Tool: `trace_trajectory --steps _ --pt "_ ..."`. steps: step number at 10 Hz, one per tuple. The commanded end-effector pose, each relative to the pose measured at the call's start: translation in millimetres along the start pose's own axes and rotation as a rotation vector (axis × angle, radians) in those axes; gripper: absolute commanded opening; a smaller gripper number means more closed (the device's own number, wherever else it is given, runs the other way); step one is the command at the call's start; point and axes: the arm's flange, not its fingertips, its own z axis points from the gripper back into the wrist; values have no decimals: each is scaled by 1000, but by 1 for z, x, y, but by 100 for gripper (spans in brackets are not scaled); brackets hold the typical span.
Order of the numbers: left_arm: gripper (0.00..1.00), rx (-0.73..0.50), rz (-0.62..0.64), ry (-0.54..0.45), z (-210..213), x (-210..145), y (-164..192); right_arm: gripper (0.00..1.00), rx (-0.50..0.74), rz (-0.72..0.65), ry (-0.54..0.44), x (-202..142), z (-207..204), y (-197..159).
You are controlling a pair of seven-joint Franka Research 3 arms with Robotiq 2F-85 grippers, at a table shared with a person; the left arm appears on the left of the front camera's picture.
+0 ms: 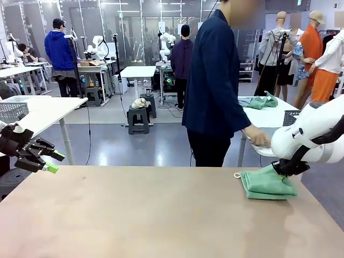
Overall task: Fold the towels and place them in the basket.
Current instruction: Place the folded Towel with hook on the right side of the table.
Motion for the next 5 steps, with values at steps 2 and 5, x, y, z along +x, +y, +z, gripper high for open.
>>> trace_trajectory --steps 2,5 --pt "69 2 -1 -1 0 1 0 10 -16 18 -2 10 -8 -3" --pt "69 2 -1 -1 0 1 0 46 -19 18 -6 9 -6 -3"
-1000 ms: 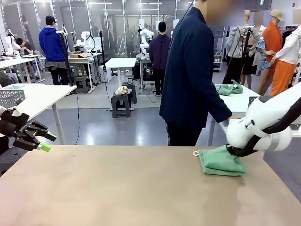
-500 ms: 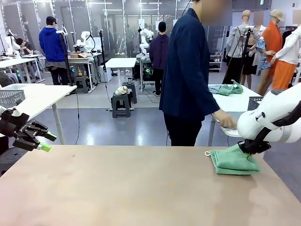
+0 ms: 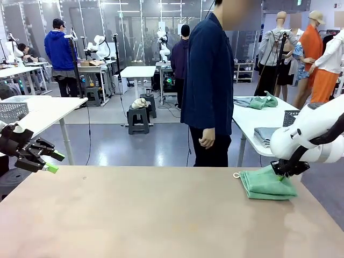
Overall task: Fold the towels and place them in the basket.
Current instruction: Place the folded Towel with hook on the right side of the table.
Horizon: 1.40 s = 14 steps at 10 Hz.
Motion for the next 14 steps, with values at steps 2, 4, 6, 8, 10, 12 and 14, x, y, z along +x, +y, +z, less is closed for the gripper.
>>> trace_trajectory --steps 2,4,6,8,10,12,14 --pt "69 2 -1 -1 0 1 0 66 -27 9 -25 2 10 -4" --pt "69 2 -1 -1 0 1 0 86 -35 14 -50 0 30 -7" --pt "69 2 -1 -1 0 1 0 90 -17 5 -47 -13 91 -5" --pt "69 2 -1 -1 0 1 0 90 15 -26 -53 -43 183 4" --pt "69 2 -1 -1 0 1 0 90 3 -16 -113 -72 269 15" --pt "69 2 -1 -1 0 1 0 90 -13 -28 -175 -99 346 12" --pt "69 2 -1 -1 0 1 0 90 -4 14 -208 -127 400 14"
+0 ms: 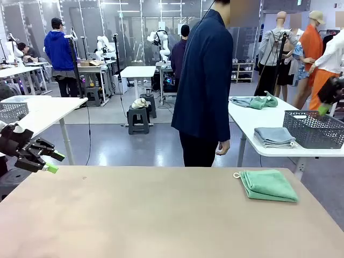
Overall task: Fold the towels and place them in the basket.
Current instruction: Place the folded Towel with hook on the right side of the table, then when a person lays out a Towel with hook on the table, fold it in half twice.
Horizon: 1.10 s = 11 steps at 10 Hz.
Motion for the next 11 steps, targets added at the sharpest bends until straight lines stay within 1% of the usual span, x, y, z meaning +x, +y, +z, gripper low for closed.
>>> trace_trajectory --steps 1,3,4,5,11 --pt "69 2 -1 -2 0 1 0 90 4 31 -11 -12 26 5" --pt "69 2 -1 -2 0 1 0 90 3 37 -10 -18 35 5" --pt "69 2 -1 -2 0 1 0 90 21 71 21 -18 29 3" --pt "69 2 -1 -2 0 1 0 90 8 20 -26 -18 45 6" --pt "69 2 -1 -2 0 1 0 90 8 20 -26 -18 45 6"
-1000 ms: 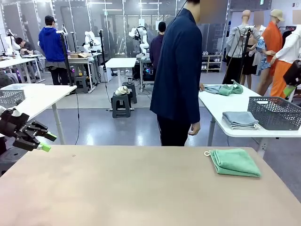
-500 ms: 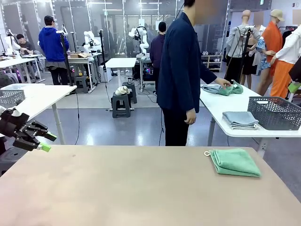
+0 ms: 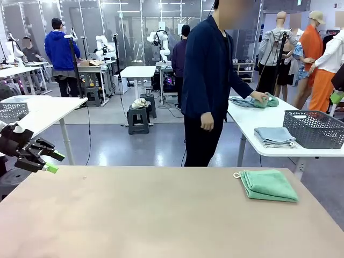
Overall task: Fold the towels and place them in the basket.
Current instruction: When a person lays out a Towel with hook on the table, fold it in half twice.
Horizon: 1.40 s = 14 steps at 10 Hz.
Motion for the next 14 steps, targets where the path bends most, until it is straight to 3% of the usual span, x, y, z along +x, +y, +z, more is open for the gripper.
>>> trace_trajectory --steps 1,14 --pt "69 2 -1 -2 1 1 0 90 -6 -9 -5 0 0 0" --pt "69 2 -1 -2 1 1 0 90 -6 -9 -5 0 0 0"
